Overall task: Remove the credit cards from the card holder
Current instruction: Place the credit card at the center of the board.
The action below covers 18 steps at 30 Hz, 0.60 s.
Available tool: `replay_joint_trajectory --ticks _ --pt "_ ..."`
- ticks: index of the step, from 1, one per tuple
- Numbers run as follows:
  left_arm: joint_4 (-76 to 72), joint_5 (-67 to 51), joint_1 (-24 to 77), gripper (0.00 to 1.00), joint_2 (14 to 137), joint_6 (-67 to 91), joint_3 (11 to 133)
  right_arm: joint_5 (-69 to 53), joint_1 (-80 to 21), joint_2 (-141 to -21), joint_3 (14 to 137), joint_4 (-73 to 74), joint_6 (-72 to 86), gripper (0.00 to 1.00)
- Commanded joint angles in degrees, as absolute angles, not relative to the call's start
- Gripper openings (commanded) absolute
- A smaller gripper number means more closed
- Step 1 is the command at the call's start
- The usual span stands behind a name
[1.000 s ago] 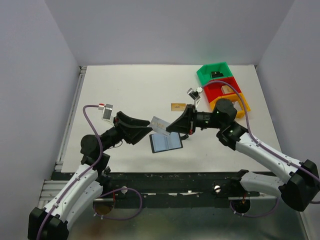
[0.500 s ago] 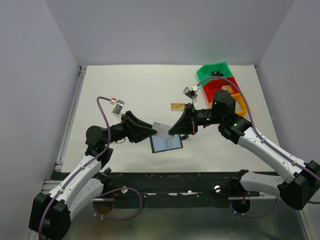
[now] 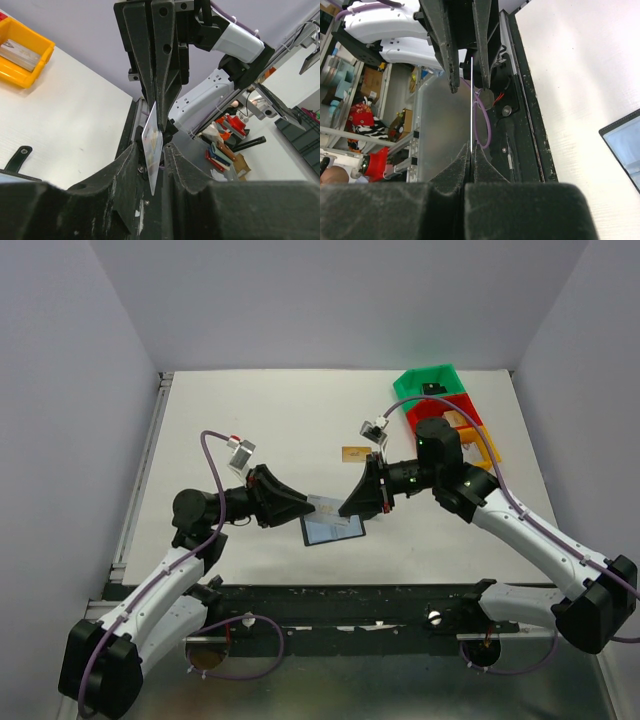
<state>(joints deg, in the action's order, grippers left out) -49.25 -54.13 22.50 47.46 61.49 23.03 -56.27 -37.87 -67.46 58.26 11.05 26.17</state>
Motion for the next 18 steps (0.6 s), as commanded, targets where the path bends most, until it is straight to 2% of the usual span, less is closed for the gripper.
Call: replay_joint_trajectory --ticks 1,6,11,12,13,15,18 --pt "-51.9 -57.4 22.2 0.33 48.2 61.4 24.1 -57.9 -37.7 -67.8 60.4 13.0 24.9 0.0" --pt "-53.0 -58.0 22.2 0.2 48.7 62.0 24.2 -58.1 -37.8 -68.1 60.7 13.2 24.8 0.0" --pt "-53.9 -57.7 22.1 0.0 49.0 62.0 23.6 -57.7 -37.8 -68.2 60.8 13.4 24.9 0.0" --pt "-53.9 -57.4 22.1 0.0 48.8 62.0 23.6 -56.8 -37.7 -68.1 60.9 13.8 25.0 0.05" --pt "-53.5 -56.4 22.1 0.0 48.6 61.7 23.5 -55.6 -37.7 -67.9 61.0 14.3 25.1 0.29" --pt "-50.4 -54.2 21.9 0.0 47.6 60.1 23.6 -51.8 -37.0 -67.2 61.7 16.9 25.1 0.53" --pt "-40.3 -49.3 19.4 0.0 46.1 55.5 24.7 -43.6 -34.2 -64.1 61.7 21.3 25.1 0.69"
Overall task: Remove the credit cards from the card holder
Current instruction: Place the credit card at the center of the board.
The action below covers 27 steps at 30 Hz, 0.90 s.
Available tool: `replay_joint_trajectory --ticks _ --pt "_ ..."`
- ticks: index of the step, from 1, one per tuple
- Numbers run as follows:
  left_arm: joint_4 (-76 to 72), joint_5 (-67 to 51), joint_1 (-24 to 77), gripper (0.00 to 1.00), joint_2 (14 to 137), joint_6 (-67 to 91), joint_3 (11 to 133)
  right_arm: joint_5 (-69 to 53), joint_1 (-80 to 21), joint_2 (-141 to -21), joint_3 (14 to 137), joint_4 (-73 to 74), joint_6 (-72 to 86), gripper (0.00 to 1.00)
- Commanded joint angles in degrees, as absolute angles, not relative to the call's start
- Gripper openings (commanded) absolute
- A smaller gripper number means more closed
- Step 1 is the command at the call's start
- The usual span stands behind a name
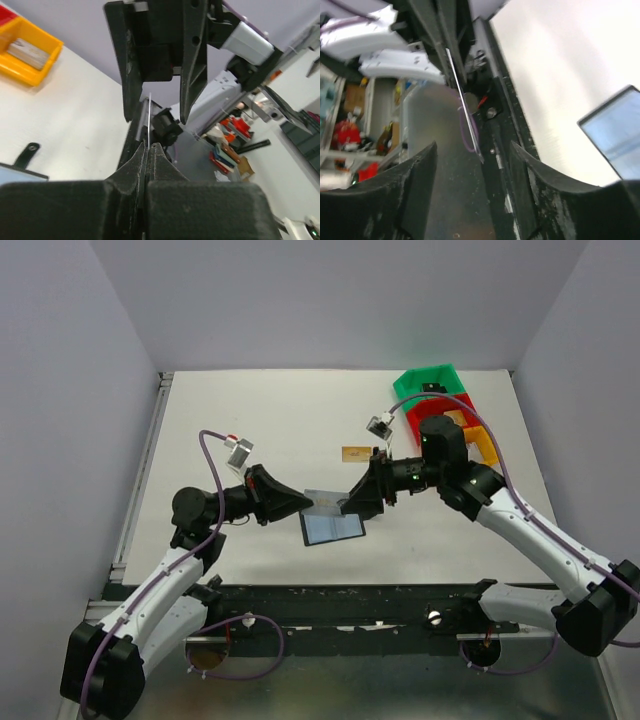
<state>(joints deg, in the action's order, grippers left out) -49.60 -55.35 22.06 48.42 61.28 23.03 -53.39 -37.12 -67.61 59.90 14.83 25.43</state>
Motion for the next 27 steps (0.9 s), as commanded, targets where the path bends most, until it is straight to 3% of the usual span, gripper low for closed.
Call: replay_joint_trajectory --ticks 1,5,8,19,27 --pt "-37.1 -47.7 17.9 0.0 45.7 54.6 25.2 -40.1 -33.4 -62.7 61.4 22.5 25.0 0.72" --pt "-29.5 -41.3 14.1 0.0 49.4 52.7 28.6 -24.5 -32.7 -55.9 58.8 27.8 22.6 0.73" --pt "-21.0 -37.4 13.9 0.0 57.3 48.8 34.6 -20.8 -32.7 -53.4 56.1 27.8 22.2 0.73" --pt "-9.8 -36.9 11.3 0.0 92.3 41.6 57.0 -24.1 -32.7 -53.5 47.6 25.8 23.9 0.69" --pt "-12.1 -38.7 10.7 0.0 104.8 41.7 63.7 -23.5 -32.7 -53.5 45.3 25.2 22.8 0.69"
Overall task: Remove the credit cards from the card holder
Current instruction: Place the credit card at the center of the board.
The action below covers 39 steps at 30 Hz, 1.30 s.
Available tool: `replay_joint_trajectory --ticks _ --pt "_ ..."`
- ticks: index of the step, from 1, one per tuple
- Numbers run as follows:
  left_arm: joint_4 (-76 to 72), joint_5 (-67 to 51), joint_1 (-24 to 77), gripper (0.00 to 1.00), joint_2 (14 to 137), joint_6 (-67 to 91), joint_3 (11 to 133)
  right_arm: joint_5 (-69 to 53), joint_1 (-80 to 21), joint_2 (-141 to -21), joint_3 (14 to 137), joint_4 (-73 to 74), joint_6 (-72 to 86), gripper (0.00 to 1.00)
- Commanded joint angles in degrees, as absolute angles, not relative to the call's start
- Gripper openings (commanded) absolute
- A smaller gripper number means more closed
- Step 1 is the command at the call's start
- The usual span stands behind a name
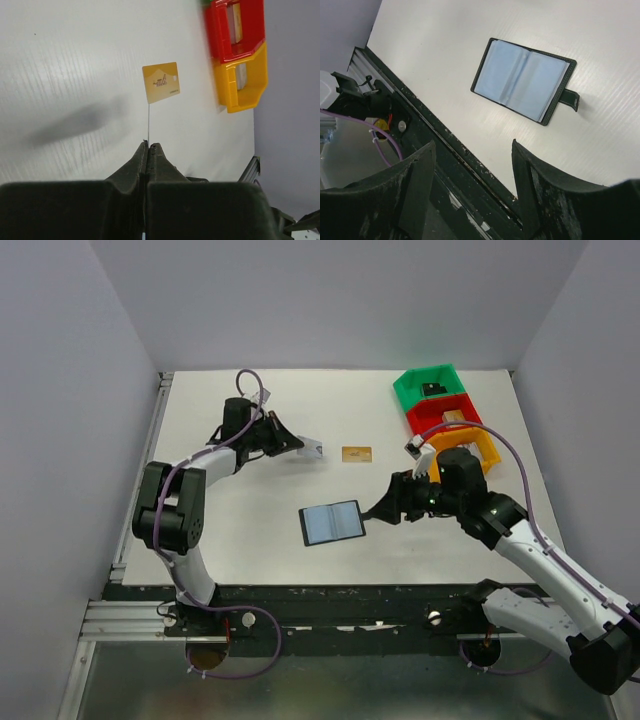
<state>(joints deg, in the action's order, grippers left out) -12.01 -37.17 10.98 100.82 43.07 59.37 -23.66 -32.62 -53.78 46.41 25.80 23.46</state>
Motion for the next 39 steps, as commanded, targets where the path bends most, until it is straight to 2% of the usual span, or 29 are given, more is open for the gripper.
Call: replay_joint_trajectory --ticks 1,12,28,30,39 --pt "-11.7 -38.7 10.7 0.0 106.1 41.3 64.7 -23.5 -32.7 -53.8 45.1 25.1 22.8 0.69" --pt "-14.4 -39.4 10.6 0.0 116.2 44.6 70.2 -24.6 -32.7 -55.0 43.7 24.0 23.0 0.69" --pt "-21.4 -43.0 11.4 0.01 121.2 48.3 69.9 -25.0 -32.7 -57.6 44.4 24.3 22.8 0.69" --pt "-21.9 -43.3 11.7 0.04 121.6 48.5 70.0 -25.0 -32.6 -57.8 44.6 24.4 22.6 0.69" --pt "-19.9 -44.9 11.7 0.33 121.5 46.3 71.5 -25.0 -32.6 -59.1 45.6 25.6 21.8 0.69"
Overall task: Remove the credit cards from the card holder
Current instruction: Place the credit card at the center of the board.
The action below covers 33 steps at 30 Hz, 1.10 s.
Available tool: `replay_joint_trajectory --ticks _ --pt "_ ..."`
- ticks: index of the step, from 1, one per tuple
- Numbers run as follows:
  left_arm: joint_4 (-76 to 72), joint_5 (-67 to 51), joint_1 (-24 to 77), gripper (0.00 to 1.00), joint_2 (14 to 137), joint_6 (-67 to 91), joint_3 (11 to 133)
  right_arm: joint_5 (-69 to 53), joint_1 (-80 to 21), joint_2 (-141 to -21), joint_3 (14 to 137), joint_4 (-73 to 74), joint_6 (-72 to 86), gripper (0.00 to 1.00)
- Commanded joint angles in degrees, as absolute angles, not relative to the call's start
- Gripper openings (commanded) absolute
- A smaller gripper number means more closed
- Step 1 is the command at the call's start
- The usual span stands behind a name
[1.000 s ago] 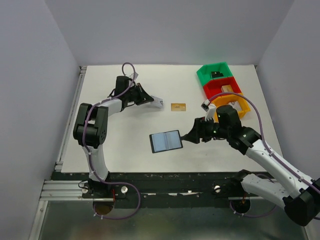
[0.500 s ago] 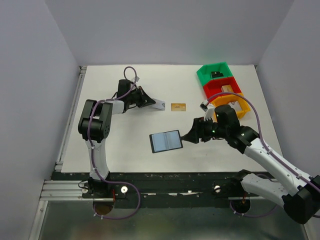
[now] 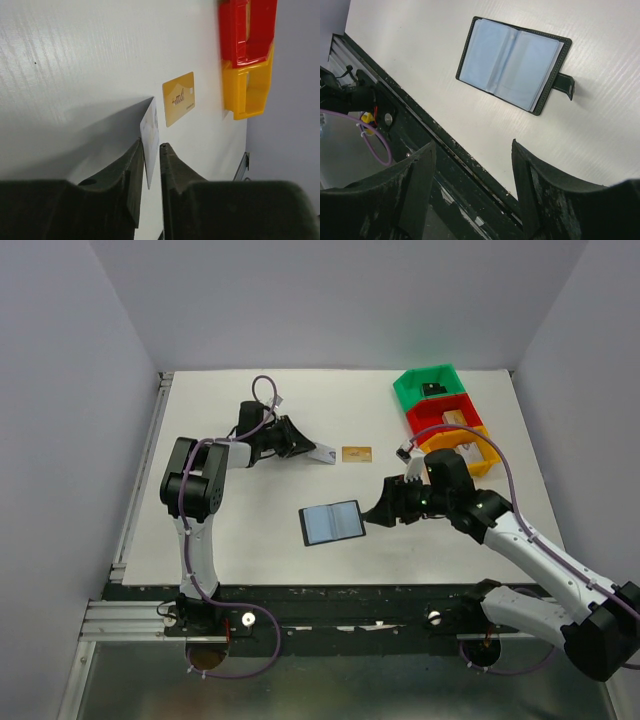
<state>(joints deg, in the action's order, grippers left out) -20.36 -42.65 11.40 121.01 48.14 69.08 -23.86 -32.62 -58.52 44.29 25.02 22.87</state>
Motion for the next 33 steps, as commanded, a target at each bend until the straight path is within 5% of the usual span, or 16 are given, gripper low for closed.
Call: replay_joint_trajectory --ticks 1,10,20,28,32,33 --pt "-19.2 -45.0 11.6 0.36 121.4 46.1 71.9 -24.8 -32.7 -59.2 45.5 25.8 21.9 0.69" --pt "-12.8 -43.5 9.2 0.52 118.6 41.8 72.3 -23.7 -32.7 -58.6 45.5 26.7 21.6 0.69" --pt "-9.0 -39.5 5.1 0.59 112.2 39.0 66.5 -18.6 -32.7 -59.5 46.6 28.4 22.0 0.69" --pt "-4.3 -16.3 5.6 0.66 92.2 38.7 55.4 -9.6 -32.6 -60.9 47.9 28.1 22.7 0.75" --pt "-1.8 -7.7 8.1 0.76 80.8 41.3 49.1 -9.7 -32.5 -66.3 49.8 28.3 23.0 0.76" --pt "-1.5 -5.6 8.0 0.91 76.9 44.9 46.6 -9.4 -32.5 -67.1 49.8 27.9 23.0 0.76"
